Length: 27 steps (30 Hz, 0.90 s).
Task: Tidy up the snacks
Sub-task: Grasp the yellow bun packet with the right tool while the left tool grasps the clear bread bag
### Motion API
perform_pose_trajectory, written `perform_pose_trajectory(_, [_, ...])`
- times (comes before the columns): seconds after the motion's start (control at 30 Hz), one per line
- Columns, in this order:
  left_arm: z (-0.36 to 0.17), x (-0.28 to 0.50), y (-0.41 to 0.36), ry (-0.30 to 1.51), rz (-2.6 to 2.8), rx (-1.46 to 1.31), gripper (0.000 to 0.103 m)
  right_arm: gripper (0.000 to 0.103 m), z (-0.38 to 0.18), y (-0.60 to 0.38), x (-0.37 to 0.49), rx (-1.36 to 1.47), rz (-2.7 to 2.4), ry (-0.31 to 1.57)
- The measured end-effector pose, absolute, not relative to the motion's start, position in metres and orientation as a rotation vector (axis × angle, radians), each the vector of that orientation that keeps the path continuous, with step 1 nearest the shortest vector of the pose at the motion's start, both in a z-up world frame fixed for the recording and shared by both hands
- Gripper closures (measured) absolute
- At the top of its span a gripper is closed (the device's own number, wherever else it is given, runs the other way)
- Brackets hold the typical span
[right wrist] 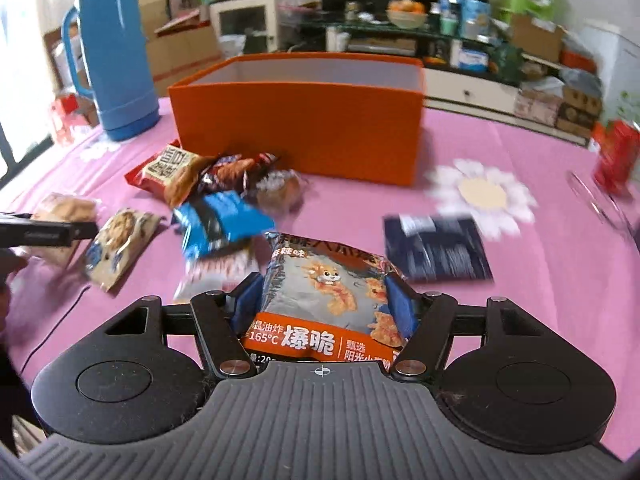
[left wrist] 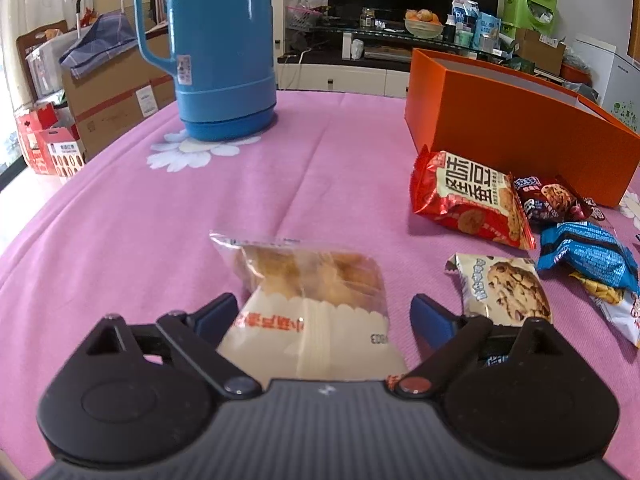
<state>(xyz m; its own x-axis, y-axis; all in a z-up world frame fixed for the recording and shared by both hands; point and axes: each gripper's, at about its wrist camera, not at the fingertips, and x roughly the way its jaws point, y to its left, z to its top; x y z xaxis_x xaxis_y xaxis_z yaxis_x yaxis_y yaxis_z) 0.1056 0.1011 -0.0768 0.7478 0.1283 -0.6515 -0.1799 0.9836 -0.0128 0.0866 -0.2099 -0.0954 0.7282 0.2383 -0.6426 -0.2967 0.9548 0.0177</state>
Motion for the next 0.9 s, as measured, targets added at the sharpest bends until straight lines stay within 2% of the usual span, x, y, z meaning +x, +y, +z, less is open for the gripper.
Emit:
perform_pose_trajectory(0.13, [-0.077, 0.105, 0.100, 0.701, 0.170, -0.075, 0.011, 0.050, -0.108, -0.235, 0.086, -0.065, 0.192, 0.701])
perform_pose_trajectory(0.33, [-0.078, 0.104, 0.100, 0.696, 0.170, -0.074, 0.010, 0.038, -0.122, -0.288, 0.118, 0.098, 0.070, 0.760])
perform_pose_trajectory(0.43, [-0.078, 0.104, 0.100, 0.696, 0.169, -0.074, 0.010, 0.034, -0.115, -0.298, 0.104, 0.173, 0.081, 0.733])
perform_pose_trajectory(0.57, [-0.078, 0.104, 0.100, 0.697, 0.170, -0.074, 0.010, 0.017, -0.082, -0.280, 0.051, 0.157, 0.148, 0.599])
perform_pose_trajectory(0.73, [-0.078, 0.103, 0.100, 0.700, 0.167, -0.074, 0.010, 0.017, -0.077, -0.224, 0.014, 0.046, 0.367, 0.640])
perform_pose_trajectory(0.9, [-0.077, 0.103, 0.100, 0.701, 0.162, -0.071, 0.010, 0.030, -0.109, -0.202, 0.036, -0.050, 0.339, 0.728])
